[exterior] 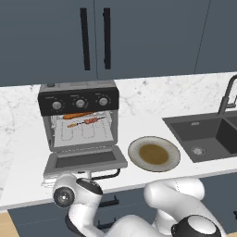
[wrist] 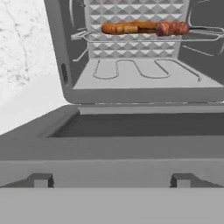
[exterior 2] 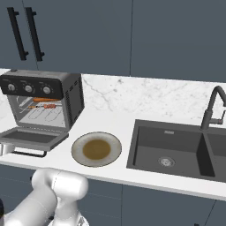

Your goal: Pick up the kebab skewer and baguette bread, and place them inside the toaster oven. Close the toaster oven door and start by setting the timer.

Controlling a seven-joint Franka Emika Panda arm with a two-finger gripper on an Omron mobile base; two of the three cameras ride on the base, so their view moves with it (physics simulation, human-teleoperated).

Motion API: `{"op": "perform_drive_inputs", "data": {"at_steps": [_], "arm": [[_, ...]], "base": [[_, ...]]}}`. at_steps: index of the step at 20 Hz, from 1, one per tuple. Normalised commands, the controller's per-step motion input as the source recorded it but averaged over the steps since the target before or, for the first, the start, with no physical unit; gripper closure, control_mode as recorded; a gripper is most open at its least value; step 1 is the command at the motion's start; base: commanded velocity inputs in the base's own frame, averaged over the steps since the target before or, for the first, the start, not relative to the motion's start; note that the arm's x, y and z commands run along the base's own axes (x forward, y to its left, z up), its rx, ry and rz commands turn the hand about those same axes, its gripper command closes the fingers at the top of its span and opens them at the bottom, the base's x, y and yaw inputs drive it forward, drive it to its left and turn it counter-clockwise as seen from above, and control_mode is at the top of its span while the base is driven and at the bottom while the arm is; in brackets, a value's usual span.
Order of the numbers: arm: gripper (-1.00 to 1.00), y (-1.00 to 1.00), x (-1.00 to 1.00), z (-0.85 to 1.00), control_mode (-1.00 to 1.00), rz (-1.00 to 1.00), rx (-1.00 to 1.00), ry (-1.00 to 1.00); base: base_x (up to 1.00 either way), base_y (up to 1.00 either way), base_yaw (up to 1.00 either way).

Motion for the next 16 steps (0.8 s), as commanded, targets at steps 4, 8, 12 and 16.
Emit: {"op": "perform_drive_inputs", "data": {"at_steps": [4, 8, 12, 16], "arm": [[-1.00, -0.24, 0.25, 0.74, -1.00, 0.00, 0.00, -0.04], [-1.00, -0.01, -0.39, 0.07, -1.00, 0.00, 0.00, -0.01], [-1.00, 0.04, -0.92, -0.19, -1.00, 0.02, -0.01, 0.00], [-1.00, -0.02, -0.34, -0.53, -1.00, 0.01, -0.01, 0.10]], "base": [[0.00, 0.00, 0.00], [0.00, 0.00, 0.00], [0.00, 0.00, 0.00], [0.00, 0.00, 0.00]]}}
